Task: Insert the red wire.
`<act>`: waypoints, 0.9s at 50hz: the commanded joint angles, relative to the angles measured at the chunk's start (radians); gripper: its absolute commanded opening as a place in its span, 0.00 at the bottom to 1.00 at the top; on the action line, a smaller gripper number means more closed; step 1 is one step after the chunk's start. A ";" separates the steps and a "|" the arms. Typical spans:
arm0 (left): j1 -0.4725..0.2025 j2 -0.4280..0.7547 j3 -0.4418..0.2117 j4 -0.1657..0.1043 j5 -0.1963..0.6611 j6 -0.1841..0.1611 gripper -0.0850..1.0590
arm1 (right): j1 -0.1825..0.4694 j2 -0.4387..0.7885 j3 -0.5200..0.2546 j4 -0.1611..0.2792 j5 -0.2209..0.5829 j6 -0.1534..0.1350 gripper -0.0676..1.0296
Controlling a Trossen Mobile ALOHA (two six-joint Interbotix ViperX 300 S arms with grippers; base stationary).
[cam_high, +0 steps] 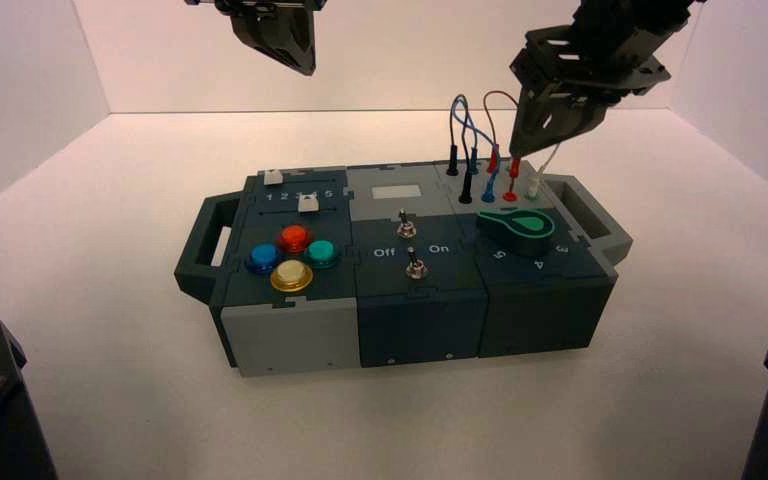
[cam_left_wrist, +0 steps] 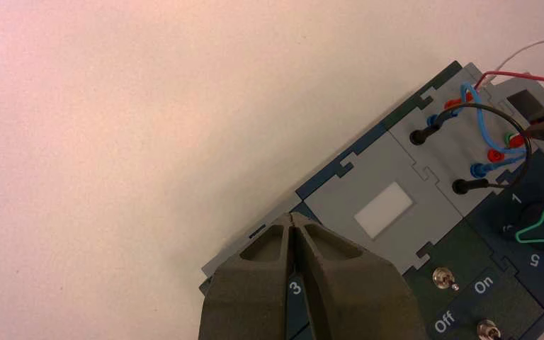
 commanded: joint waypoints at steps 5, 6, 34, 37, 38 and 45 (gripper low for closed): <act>0.006 -0.008 -0.032 0.002 -0.008 0.006 0.05 | 0.006 0.011 -0.014 0.008 -0.003 0.002 0.04; 0.006 -0.008 -0.032 0.002 -0.008 0.006 0.05 | 0.005 0.011 -0.014 0.008 -0.002 0.002 0.04; 0.008 -0.006 -0.034 0.002 -0.008 0.006 0.05 | 0.009 0.043 -0.021 0.009 0.032 0.002 0.04; 0.008 -0.005 -0.035 0.002 -0.008 0.006 0.05 | 0.012 0.052 -0.023 0.009 0.041 0.002 0.04; 0.008 -0.006 -0.035 0.002 -0.008 0.006 0.05 | 0.012 0.055 -0.025 0.009 0.046 0.002 0.04; 0.009 -0.006 -0.035 0.002 -0.008 0.006 0.05 | 0.017 0.071 -0.028 0.011 0.052 0.002 0.04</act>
